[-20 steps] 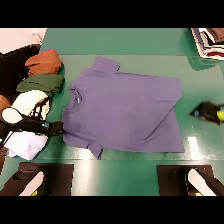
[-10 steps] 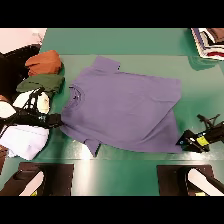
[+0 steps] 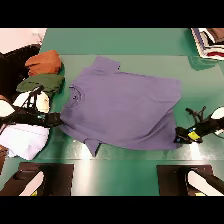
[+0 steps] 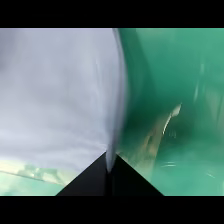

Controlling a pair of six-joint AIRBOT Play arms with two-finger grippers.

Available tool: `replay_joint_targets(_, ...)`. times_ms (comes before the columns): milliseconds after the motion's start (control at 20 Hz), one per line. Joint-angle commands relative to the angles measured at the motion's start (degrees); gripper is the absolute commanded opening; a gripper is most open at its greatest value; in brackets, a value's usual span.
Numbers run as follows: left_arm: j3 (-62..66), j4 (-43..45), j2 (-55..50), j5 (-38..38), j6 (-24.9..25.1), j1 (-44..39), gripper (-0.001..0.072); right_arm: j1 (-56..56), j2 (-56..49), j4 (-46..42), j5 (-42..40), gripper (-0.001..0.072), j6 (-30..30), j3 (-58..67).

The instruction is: Fold the shirts.

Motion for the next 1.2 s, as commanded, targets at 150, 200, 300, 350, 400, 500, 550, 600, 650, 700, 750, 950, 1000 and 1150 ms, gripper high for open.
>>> replay_joint_targets(150,25.1,0.2,0.1,-5.3,0.0,0.0,0.0024,0.5,13.2,0.5,3.0,0.0013,2.6,23.1)
replay_joint_targets(200,32.2,0.2,0.1,-5.8,0.0,0.0,0.0024,-0.1,14.8,0.4,2.1,0.0013,2.6,29.1)
replay_joint_targets(300,45.9,0.2,0.1,-6.1,-0.1,0.0,0.0025,-1.4,17.1,0.4,0.3,0.0013,2.6,40.4)
replay_joint_targets(350,52.8,0.2,0.1,-6.0,-0.2,0.0,0.0024,-2.2,17.9,0.3,-0.5,0.0013,2.6,45.6)
replay_joint_targets(400,58.7,0.2,0.1,-6.0,-0.6,0.0,0.0024,-3.1,18.4,0.3,-1.1,0.0013,2.6,50.5)
replay_joint_targets(500,69.6,0.2,0.1,-5.9,-0.7,0.0,0.0024,-5.5,19.0,0.3,-1.1,0.0012,2.5,60.0)
replay_joint_targets(550,74.5,0.2,0.1,-5.8,-2.0,0.0,0.0024,-6.7,19.0,0.3,-0.3,0.0013,2.5,63.9)
replay_joint_targets(600,78.2,0.2,0.1,-5.3,-3.4,0.0,0.0024,-7.9,18.9,0.2,1.0,0.0013,2.4,67.5)
replay_joint_targets(650,81.2,0.1,0.1,-4.5,-4.7,0.0,0.0024,-8.7,18.5,0.2,2.2,0.0012,2.4,71.0)
replay_joint_targets(700,83.6,-0.2,0.1,-4.3,-5.6,0.0,0.0023,-9.0,17.9,-0.1,3.0,0.0012,2.4,74.3)
replay_joint_targets(750,85.2,-0.5,0.1,-3.8,-6.2,0.0,0.0023,-9.1,17.1,-0.1,3.5,0.0012,2.4,77.3)
replay_joint_targets(950,85.5,-1.0,-0.7,-1.4,-6.5,0.0,0.0023,-9.1,11.5,0.0,7.9,0.0012,2.9,87.4)
replay_joint_targets(1000,83.3,-0.6,-1.1,-1.3,-6.4,0.0,0.0023,-9.1,10.0,0.0,8.5,0.0011,3.1,87.5)
replay_joint_targets(1150,69.7,-0.4,-3.8,-2.1,-4.9,0.0,0.0024,-9.0,5.7,0.5,9.9,0.0011,3.6,79.9)
